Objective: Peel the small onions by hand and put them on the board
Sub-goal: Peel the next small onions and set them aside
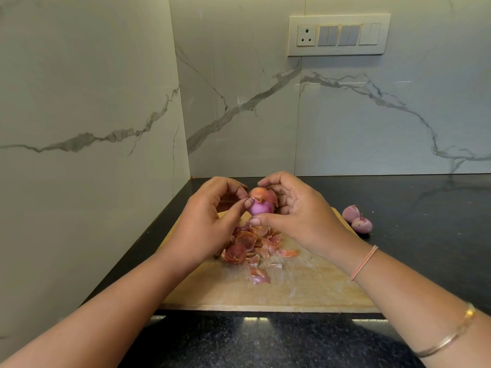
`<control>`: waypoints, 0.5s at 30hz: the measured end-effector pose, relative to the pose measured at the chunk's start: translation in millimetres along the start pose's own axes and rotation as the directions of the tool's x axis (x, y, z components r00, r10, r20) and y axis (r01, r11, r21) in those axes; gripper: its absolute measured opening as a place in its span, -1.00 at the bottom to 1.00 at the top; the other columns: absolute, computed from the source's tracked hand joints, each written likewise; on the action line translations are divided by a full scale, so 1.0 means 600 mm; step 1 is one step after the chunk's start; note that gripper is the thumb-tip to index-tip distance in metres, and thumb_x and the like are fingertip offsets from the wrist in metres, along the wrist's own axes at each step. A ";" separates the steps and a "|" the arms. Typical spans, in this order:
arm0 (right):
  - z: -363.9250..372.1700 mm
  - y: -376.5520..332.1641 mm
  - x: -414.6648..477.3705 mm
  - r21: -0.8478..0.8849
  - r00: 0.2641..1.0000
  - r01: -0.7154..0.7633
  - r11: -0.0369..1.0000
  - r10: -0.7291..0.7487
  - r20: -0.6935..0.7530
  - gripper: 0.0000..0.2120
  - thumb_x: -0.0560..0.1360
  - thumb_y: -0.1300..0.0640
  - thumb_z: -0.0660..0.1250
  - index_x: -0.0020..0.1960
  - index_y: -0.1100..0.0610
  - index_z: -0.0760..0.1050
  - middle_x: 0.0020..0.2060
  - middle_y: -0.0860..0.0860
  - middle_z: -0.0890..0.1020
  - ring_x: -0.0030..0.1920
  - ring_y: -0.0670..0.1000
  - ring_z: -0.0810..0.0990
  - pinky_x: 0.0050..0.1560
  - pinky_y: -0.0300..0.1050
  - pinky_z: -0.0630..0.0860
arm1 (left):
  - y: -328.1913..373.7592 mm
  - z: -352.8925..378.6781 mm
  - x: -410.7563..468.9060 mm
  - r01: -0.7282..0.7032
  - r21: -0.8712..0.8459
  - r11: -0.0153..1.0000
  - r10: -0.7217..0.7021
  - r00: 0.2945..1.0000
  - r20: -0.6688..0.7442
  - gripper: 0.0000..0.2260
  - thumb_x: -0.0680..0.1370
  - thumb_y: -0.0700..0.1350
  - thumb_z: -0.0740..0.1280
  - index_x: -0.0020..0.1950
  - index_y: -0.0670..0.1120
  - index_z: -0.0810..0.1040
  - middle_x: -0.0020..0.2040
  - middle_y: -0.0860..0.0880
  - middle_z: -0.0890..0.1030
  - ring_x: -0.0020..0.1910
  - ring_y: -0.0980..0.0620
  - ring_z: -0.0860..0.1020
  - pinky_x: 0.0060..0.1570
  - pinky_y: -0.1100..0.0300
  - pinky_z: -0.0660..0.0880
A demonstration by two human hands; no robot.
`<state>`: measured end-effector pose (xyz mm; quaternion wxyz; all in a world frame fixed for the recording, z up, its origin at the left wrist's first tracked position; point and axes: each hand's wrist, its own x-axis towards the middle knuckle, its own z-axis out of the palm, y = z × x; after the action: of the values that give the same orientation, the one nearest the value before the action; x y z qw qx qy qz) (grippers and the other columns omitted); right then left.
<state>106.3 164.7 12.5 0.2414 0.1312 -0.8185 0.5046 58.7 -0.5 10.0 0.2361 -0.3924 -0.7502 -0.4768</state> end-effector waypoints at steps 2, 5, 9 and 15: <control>0.001 -0.001 -0.001 -0.014 1.000 0.008 1.000 -0.008 0.009 -0.52 0.28 0.21 0.57 0.06 -0.14 0.45 0.03 -0.02 0.61 -0.07 0.00 0.67 -0.04 0.05 0.63 | -0.002 -0.001 0.002 -0.010 0.026 1.000 0.009 1.000 0.010 -0.93 0.51 -0.19 0.35 -0.12 -0.04 0.52 -0.08 0.10 0.53 -0.05 0.19 0.52 -0.04 0.41 0.45; 0.002 0.000 -0.001 -0.004 1.000 0.005 1.000 -0.005 0.012 -0.53 0.29 0.21 0.57 0.07 -0.11 0.46 0.02 -0.01 0.62 -0.06 0.02 0.67 -0.01 0.07 0.62 | -0.002 0.000 0.001 -0.017 0.070 0.997 0.014 0.999 0.052 -0.85 0.54 -0.19 0.31 -0.13 0.05 0.47 -0.07 0.11 0.50 -0.04 0.17 0.48 -0.04 0.38 0.44; 0.003 -0.001 -0.001 0.064 1.000 -0.020 0.998 0.018 0.025 -0.54 0.31 0.27 0.54 0.04 -0.10 0.45 0.05 -0.01 0.62 -0.04 0.04 0.66 -0.04 0.08 0.63 | -0.003 0.003 0.002 0.042 0.048 0.998 -0.045 0.998 0.045 -0.87 0.58 -0.22 0.24 -0.13 -0.02 0.45 -0.11 0.07 0.52 -0.10 0.17 0.48 -0.10 0.29 0.45; -0.002 -0.004 0.001 0.213 0.998 -0.057 0.975 0.048 0.047 -0.55 0.34 0.41 0.47 0.04 -0.01 0.42 0.07 0.05 0.62 0.02 0.03 0.64 -0.06 -0.03 0.62 | -0.006 0.003 0.004 0.175 -0.027 0.984 -0.175 0.985 0.006 -0.91 0.61 -0.17 0.19 -0.07 -0.06 0.44 -0.15 0.09 0.56 -0.14 0.25 0.53 -0.12 0.29 0.51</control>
<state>107.5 164.8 15.3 0.1955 0.1450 -0.7673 0.5933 54.5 1.4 9.3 0.1865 -0.3291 -0.7757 -0.5051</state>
